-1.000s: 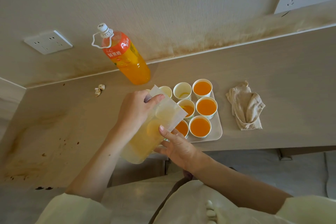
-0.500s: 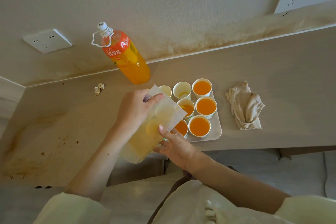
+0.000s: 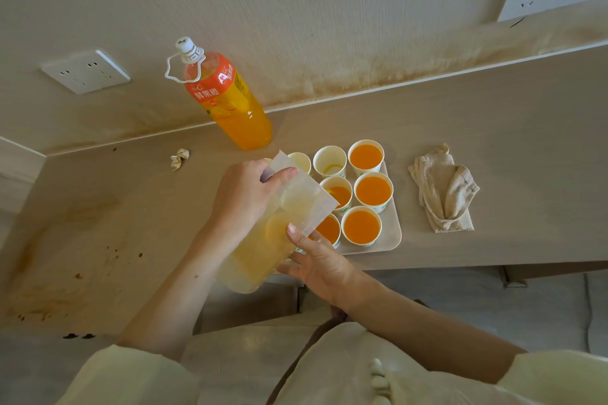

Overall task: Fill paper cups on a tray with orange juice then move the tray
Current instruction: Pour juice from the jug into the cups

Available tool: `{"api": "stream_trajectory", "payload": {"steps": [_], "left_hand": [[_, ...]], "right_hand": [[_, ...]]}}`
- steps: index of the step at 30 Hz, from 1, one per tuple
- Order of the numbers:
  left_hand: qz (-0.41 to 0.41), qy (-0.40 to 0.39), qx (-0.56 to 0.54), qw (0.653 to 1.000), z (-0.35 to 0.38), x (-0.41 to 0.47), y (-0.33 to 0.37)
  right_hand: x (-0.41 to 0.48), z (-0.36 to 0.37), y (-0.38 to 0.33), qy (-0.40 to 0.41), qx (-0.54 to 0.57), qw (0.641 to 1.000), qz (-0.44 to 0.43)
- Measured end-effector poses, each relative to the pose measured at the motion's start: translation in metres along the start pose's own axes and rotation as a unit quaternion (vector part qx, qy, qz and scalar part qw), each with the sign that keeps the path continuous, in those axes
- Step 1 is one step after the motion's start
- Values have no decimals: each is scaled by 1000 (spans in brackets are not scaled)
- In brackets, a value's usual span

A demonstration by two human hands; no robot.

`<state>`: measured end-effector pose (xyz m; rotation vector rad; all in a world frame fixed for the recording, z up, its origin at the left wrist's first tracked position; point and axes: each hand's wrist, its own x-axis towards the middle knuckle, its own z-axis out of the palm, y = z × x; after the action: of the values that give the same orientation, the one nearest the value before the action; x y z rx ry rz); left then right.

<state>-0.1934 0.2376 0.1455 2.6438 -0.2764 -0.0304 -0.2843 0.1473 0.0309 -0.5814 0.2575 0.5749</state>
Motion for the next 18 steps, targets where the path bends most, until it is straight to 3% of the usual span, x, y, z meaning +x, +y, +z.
{"api": "stream_trajectory", "payload": {"steps": [18], "left_hand": [[12,-1,6,1000,-1,3,0]], "right_hand": [[1,3,-2,-6,6,1000,-4]]}}
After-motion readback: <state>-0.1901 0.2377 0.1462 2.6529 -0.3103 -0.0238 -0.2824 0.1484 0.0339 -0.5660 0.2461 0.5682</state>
